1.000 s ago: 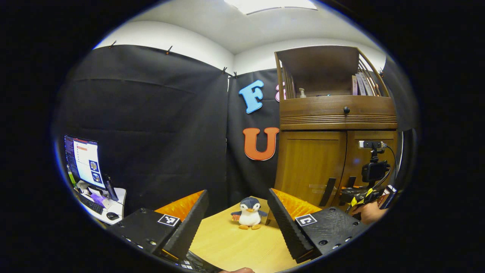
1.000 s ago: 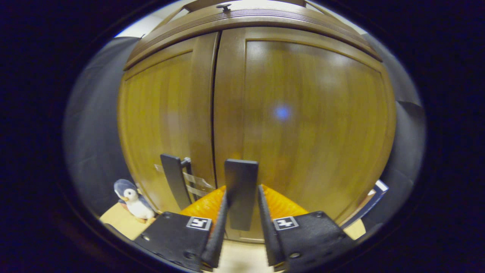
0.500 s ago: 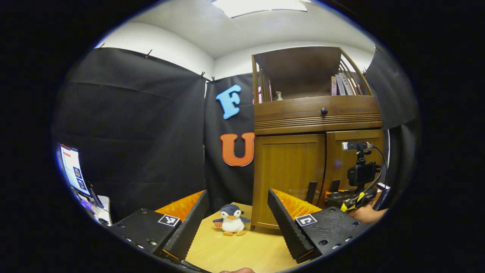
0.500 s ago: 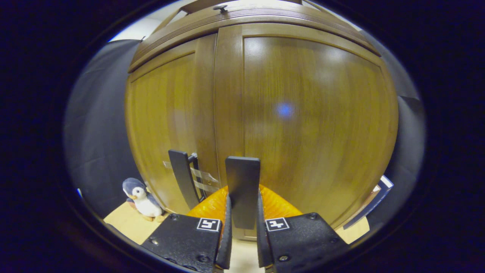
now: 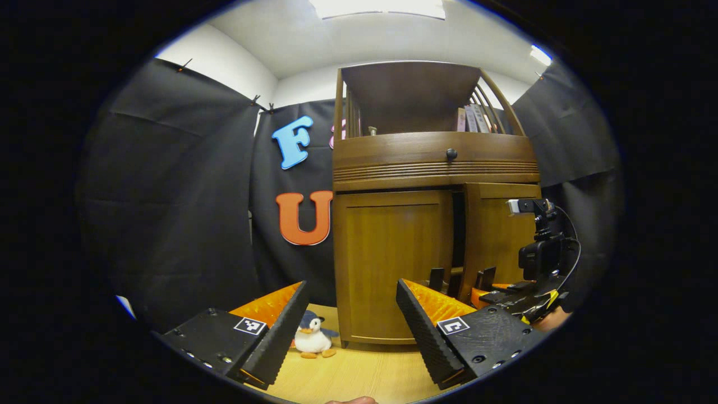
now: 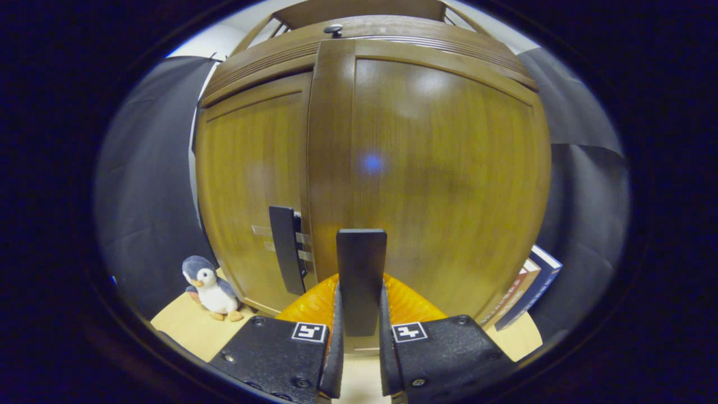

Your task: Open the right door of the double-door shoe cabinet with the right hand, and open the left door with the left hand.

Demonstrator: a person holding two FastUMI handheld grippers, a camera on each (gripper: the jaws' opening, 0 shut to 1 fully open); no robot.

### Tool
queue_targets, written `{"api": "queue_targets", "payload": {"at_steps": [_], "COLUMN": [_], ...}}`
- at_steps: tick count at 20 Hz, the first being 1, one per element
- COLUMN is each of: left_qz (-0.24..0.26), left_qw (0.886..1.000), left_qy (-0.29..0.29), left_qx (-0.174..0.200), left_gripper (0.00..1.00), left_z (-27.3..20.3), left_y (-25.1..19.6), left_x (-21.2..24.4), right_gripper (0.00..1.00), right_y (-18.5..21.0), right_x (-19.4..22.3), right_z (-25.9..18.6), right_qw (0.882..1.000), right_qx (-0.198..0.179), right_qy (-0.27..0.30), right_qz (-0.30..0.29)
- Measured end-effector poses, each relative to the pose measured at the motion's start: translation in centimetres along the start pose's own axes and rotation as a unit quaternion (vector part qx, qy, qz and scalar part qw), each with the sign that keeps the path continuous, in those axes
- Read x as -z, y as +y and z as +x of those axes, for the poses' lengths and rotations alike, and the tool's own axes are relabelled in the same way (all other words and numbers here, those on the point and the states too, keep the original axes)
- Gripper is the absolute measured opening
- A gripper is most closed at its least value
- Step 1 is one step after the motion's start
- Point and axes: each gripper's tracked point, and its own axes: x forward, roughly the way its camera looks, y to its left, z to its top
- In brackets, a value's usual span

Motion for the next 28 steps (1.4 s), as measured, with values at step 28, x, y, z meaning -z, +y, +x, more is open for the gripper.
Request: {"api": "queue_targets", "payload": {"at_steps": [28], "left_qz": [-0.024], "left_qw": [0.985], "left_qy": [0.027], "left_qx": [0.168], "left_gripper": [0.94], "left_z": [4.0], "left_y": [-3.0], "left_x": [2.2], "right_gripper": [0.2], "right_y": [-6.3], "right_x": [3.3], "right_z": [-11.9], "right_qw": [0.991], "right_qx": [0.13], "right_qy": [0.008], "right_qz": [0.034]}}
